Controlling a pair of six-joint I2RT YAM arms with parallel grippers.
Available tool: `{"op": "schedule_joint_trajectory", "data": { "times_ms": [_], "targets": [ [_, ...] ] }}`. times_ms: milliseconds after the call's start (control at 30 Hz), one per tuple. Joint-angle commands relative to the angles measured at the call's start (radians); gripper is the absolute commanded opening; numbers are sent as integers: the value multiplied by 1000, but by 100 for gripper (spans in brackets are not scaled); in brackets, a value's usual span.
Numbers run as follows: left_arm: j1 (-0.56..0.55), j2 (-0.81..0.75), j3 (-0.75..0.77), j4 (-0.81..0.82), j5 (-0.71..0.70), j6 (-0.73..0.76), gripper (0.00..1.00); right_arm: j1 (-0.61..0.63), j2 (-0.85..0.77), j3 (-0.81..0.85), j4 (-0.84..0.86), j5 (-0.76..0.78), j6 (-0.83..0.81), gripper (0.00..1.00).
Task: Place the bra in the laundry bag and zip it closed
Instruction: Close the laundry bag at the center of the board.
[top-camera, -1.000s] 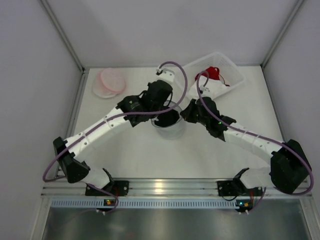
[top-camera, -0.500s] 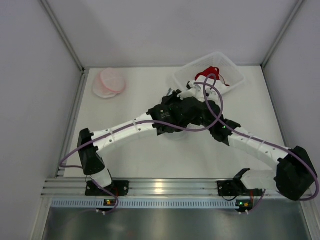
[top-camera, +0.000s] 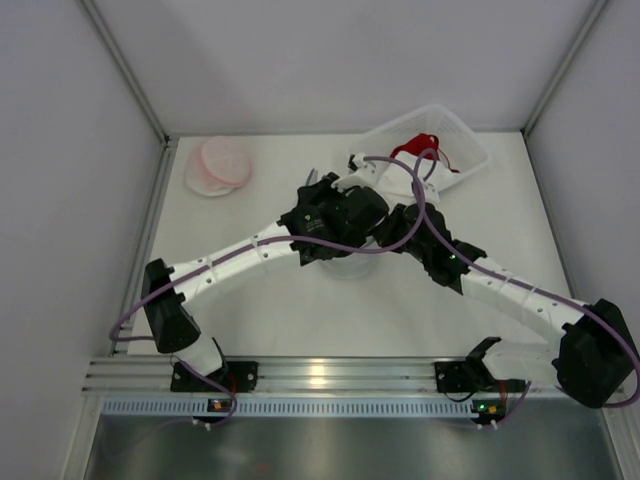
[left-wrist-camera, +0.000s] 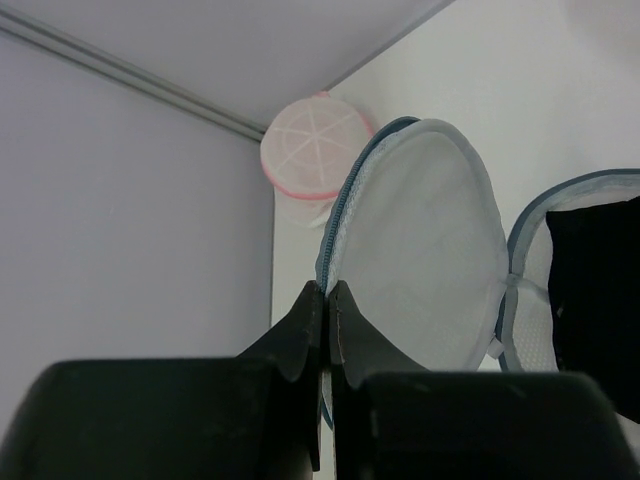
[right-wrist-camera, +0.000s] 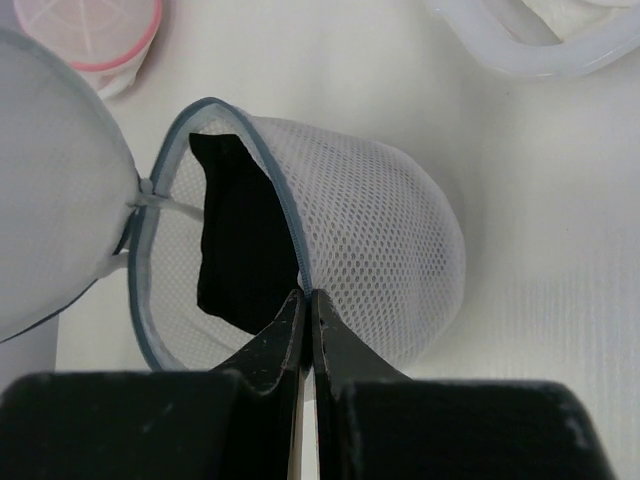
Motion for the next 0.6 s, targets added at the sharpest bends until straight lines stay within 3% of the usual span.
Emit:
{"op": "schedule_joint_trajectory", "data": {
  "times_ms": [0, 200, 300, 567],
  "targets": [
    [0, -23, -11, 5, 50, -61, 0, 3, 5, -1, 36, -13, 13, 0],
    [-4, 24, -5, 4, 173, -102, 0, 1, 24, -10, 68, -36, 30, 0],
    [-14, 26, 11, 7, 274, -121, 19, 1, 37, -10, 68, -41, 36, 0],
    [-48, 46, 75, 5, 492, -199, 54, -22, 35, -82, 153, -58, 58, 0]
  ]
}}
